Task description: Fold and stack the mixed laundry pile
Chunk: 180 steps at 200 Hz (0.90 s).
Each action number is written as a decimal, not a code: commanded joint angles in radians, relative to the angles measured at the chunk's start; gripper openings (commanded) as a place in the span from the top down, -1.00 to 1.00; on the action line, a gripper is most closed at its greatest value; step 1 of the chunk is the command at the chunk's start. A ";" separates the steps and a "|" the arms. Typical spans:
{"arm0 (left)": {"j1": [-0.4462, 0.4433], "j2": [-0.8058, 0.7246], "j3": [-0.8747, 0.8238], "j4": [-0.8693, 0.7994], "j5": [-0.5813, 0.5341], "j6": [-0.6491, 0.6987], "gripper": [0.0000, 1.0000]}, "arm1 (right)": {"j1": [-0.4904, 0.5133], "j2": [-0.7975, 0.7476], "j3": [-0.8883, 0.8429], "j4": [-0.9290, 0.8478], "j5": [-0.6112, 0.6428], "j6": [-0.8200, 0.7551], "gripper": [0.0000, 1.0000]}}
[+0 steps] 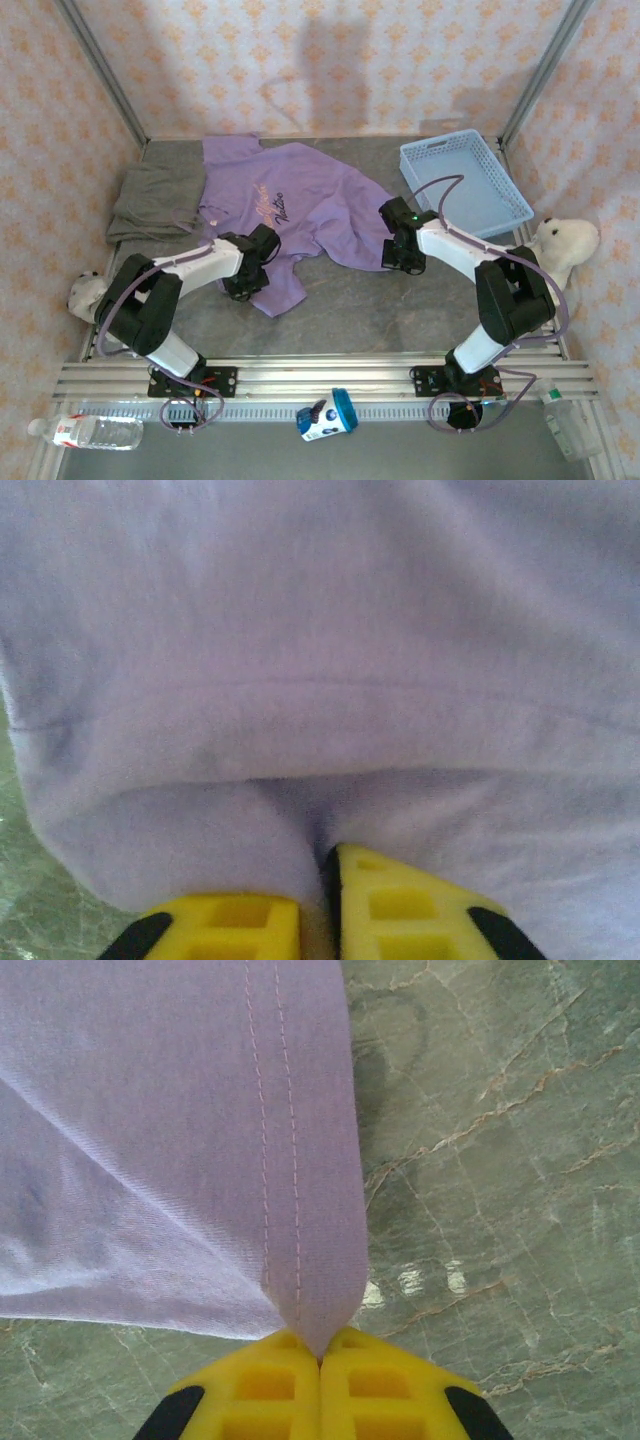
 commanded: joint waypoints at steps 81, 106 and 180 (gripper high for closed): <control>0.091 0.343 0.618 -0.278 -0.149 0.249 -0.27 | 0.000 0.057 0.079 -0.059 0.028 -0.054 1.00; 0.091 0.274 0.576 -0.270 -0.146 0.240 -0.28 | -0.001 0.047 0.076 -0.060 0.029 -0.057 1.00; 0.084 -0.211 0.077 -0.175 0.061 0.070 -0.25 | -0.001 0.077 0.052 -0.032 0.030 -0.031 1.00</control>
